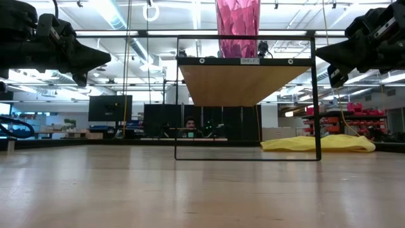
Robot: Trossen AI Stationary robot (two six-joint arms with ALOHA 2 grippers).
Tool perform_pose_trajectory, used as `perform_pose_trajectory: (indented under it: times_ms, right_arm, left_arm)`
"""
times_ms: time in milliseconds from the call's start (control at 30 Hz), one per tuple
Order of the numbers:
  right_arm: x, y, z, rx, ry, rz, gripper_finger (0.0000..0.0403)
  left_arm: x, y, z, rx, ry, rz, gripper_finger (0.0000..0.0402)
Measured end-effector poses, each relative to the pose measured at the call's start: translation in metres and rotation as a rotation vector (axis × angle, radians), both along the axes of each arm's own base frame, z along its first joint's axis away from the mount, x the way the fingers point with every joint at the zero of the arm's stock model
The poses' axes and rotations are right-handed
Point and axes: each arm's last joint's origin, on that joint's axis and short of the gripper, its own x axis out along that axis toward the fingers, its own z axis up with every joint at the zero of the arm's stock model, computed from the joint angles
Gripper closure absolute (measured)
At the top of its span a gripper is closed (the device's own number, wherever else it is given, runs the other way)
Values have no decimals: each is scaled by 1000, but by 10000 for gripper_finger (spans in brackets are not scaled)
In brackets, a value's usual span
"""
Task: Stack small to large cups/mugs on shelf
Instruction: Return to Home Position
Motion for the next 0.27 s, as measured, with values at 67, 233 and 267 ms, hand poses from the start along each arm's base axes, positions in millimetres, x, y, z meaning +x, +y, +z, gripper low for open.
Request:
perform_pose_trajectory:
  times_ms: [67,233,267]
  right_arm:
    - [0,0,0,0,0,0,395]
    - [0,0,0,0,0,0,395]
    - [0,0,0,0,0,0,395]
  left_arm:
    - [0,0,0,0,0,0,365]
    - [0,0,0,0,0,0,371]
    - [0,0,0,0,0,0,372]
